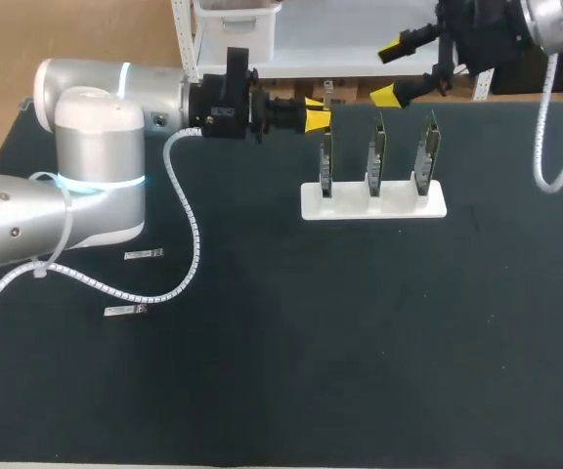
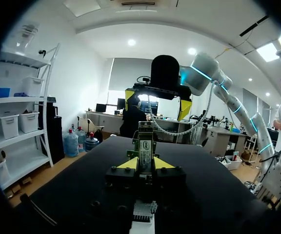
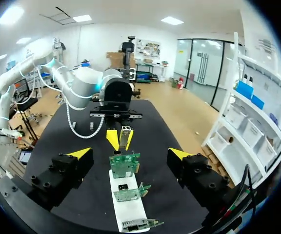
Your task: Pick up the optical module with the left hand, and insert it into the network port with the right hand.
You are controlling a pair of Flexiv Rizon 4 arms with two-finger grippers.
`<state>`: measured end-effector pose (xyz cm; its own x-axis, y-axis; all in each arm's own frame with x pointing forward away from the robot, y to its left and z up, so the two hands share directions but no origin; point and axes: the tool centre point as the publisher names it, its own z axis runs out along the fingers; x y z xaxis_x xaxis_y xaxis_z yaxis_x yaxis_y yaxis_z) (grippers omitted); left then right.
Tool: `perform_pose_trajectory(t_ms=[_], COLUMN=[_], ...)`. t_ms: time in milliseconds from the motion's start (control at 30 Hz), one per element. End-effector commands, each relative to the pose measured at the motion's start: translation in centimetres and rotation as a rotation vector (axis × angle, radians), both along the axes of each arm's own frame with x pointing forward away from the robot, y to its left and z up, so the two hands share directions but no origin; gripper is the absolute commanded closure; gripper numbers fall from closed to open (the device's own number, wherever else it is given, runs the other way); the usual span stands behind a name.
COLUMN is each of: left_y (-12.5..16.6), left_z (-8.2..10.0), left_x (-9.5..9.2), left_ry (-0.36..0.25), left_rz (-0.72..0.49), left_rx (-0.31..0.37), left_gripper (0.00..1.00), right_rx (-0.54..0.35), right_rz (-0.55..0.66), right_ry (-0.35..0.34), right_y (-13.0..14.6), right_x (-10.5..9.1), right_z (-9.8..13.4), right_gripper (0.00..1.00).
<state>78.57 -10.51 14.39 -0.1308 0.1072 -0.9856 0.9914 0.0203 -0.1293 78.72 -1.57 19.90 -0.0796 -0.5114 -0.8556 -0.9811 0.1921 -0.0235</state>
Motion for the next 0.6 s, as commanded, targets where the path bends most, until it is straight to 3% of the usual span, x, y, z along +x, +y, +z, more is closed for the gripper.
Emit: perform_pose_trajectory(t_ms=[33,233,600], left_y=[0.0,0.0,0.0], left_z=[0.0,0.0,0.0], left_x=[-0.2,-0.2,-0.2], left_ry=[-0.002,-0.002,-0.002], left_rz=[0.005,0.005,0.005], left_rx=[-0.001,-0.001,-0.001], left_gripper=[1.0,1.0,1.0], right_rx=[0.063,0.074,0.078], right_rz=[0.384,0.373,0.264], right_ry=[0.244,0.251,0.176], right_y=[0.8,1.9,3.2], right_x=[0.9,0.6,-0.1], right_z=[-0.4,-0.6,-0.9], right_gripper=[0.0,0.0,0.0])
